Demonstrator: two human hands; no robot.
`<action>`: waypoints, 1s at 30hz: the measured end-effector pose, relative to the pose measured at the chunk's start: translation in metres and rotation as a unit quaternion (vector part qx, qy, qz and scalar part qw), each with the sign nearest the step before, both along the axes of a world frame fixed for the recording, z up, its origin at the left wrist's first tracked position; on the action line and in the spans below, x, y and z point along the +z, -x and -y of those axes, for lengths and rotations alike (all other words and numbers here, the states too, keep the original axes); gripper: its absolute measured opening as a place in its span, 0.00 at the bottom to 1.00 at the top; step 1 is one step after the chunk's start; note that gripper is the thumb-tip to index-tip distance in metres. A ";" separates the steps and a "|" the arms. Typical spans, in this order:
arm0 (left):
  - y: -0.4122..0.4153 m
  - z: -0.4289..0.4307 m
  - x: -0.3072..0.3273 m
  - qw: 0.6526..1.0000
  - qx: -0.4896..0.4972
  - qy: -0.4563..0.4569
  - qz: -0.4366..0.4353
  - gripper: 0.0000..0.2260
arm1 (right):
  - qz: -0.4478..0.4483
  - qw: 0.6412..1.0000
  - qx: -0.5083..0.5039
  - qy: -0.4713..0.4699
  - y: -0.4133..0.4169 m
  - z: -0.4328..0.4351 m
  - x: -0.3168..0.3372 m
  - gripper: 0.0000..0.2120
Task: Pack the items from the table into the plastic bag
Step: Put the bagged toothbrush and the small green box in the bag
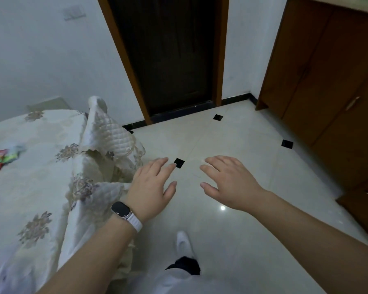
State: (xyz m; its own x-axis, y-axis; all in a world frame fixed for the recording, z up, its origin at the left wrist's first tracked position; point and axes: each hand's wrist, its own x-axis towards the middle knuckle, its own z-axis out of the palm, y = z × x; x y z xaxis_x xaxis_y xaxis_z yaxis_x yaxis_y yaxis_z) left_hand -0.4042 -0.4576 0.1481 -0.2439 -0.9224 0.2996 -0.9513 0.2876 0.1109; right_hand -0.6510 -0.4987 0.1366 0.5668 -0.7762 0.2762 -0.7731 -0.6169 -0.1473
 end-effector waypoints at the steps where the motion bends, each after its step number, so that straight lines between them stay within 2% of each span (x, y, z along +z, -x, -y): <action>1: -0.003 0.014 -0.004 1.000 -0.004 0.001 -0.002 0.19 | -0.004 1.000 -0.003 -0.003 -0.004 0.014 -0.001 0.24; 8: -0.038 0.141 -0.031 1.000 -0.020 -0.005 -0.016 0.19 | -0.057 0.998 -0.018 -0.022 -0.035 0.136 -0.006 0.23; 14: -0.087 0.252 -0.031 1.000 -0.024 0.000 -0.019 0.20 | -0.106 0.994 -0.008 -0.029 -0.095 0.250 0.014 0.24; 30: -0.178 0.471 -0.025 0.999 0.024 -0.025 0.003 0.21 | -0.079 0.995 0.030 -0.057 -0.194 0.488 0.008 0.25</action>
